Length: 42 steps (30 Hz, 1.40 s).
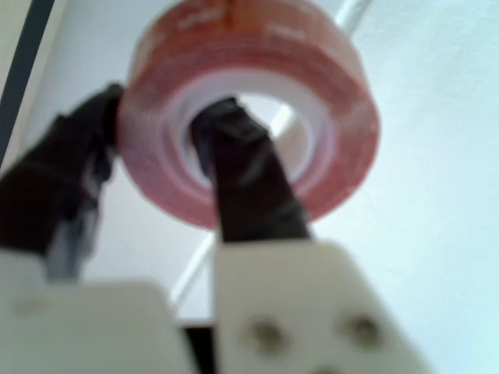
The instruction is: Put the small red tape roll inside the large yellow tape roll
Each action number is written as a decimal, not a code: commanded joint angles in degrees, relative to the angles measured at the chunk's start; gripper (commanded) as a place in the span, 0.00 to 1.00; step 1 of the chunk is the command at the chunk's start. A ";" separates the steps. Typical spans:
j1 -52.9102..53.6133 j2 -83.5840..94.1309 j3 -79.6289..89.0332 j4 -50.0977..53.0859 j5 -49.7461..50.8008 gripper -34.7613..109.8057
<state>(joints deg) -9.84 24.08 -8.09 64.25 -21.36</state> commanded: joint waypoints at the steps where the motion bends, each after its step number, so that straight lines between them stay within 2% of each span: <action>1: -2.29 0.35 -5.71 -6.15 -0.70 0.24; 12: -3.87 -5.89 -5.71 -9.58 -0.62 0.24; 16: -3.25 -5.98 -5.71 -9.40 1.49 0.31; 23: -2.81 -5.01 -5.71 -5.36 4.31 0.34; 30: -2.02 -0.53 -5.71 6.50 5.27 0.34; 35: 0.53 6.33 -5.71 23.03 5.27 0.24; 40: 3.96 13.89 -5.45 39.46 5.27 0.24; 42: 5.36 23.73 7.56 39.37 6.59 0.24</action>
<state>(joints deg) -5.98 26.81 -9.14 99.40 -16.61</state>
